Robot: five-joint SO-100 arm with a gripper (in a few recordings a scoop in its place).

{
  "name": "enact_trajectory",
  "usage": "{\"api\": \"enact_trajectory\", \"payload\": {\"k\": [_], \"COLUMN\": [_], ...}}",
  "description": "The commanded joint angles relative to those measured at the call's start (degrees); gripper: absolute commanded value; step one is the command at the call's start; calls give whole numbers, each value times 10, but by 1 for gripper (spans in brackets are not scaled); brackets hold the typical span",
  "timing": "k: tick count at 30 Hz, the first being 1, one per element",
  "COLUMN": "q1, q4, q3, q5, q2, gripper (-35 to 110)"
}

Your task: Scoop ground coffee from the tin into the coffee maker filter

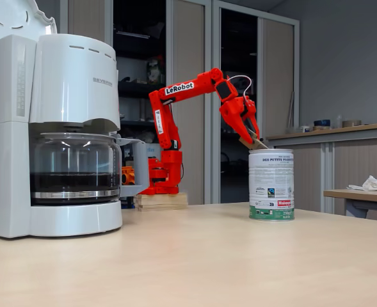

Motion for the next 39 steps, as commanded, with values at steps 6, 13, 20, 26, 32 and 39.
{"api": "enact_trajectory", "payload": {"k": [6, 13, 20, 26, 32, 39], "q1": [-8, -3, -9, -10, -10, -3], "q4": [59, 54, -39, -108, -181, -263], "q3": [-93, -131, -26, 69, 172, 331], "q5": [5, 69, 218, 319, 410, 543], "q2": [-33, -54, 6, 58, 125, 246], "gripper": [0, 0, 0, 0, 0, 0]}}
